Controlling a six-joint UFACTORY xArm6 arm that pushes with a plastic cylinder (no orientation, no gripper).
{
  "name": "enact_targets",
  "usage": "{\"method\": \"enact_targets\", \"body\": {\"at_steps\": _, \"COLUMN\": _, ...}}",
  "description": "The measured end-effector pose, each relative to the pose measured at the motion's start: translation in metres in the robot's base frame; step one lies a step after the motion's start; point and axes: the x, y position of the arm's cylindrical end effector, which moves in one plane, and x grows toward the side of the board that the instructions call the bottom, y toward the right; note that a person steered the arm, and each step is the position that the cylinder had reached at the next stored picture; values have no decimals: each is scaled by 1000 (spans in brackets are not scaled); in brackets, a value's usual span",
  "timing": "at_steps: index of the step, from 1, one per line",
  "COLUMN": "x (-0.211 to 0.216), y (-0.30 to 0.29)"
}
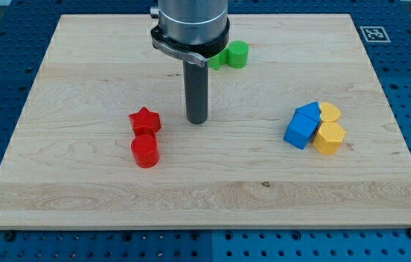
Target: Move the green circle diagonally top left to the green star
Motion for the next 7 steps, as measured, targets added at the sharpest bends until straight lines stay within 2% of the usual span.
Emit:
{"method": "enact_targets", "body": {"at_steps": 2, "x": -8, "y": 30}}
{"method": "enact_targets", "body": {"at_steps": 4, "x": -74, "y": 74}}
{"method": "enact_targets", "body": {"at_steps": 7, "x": -169, "y": 82}}
